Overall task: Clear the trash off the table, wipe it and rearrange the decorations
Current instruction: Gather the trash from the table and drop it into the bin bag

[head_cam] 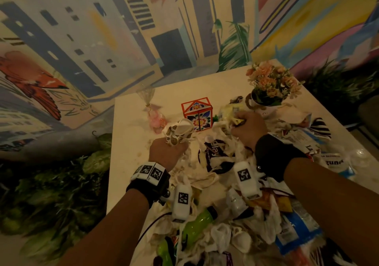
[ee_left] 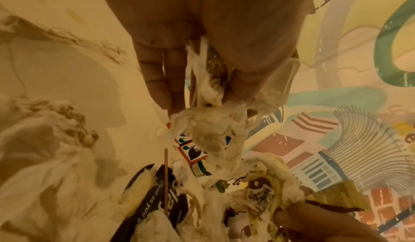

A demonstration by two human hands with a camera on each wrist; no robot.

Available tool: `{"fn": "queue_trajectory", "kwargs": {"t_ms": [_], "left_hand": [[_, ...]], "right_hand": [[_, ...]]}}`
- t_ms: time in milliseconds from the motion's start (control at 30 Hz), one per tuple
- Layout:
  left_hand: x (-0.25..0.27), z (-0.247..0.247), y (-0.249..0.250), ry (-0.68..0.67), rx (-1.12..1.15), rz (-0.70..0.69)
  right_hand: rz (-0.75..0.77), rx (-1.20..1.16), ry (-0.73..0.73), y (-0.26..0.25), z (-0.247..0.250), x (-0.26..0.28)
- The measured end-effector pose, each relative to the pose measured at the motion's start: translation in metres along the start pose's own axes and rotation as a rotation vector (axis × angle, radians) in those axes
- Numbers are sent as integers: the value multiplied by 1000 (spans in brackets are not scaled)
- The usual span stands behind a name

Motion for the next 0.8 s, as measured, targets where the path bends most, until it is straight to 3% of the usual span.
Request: {"fn": "queue_trajectory", "kwargs": {"t_ms": [200,467,633,800], "left_hand": [[8,10,0,-31,126,-1],[28,55,-11,-38,473,34],[36,99,-29,-43,516,10],[35,157,-68,8,508,23]], "right_hand": [[53,-172,38,-25,21,11],[-100,-445,116,-34,18,14],[-134,-576,93,-60,-3,24],[-89,-690,-13,-113,-57,64]]}}
Point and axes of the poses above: each hand's wrist, its own x-axis away from the middle knuckle, its own z-axis out of the back of the hand, y = z × x, the point moved 9 cm from there along -x, towards the middle knuckle, and after that the axes turned 1 degree about -x, right-handed, at the moved point
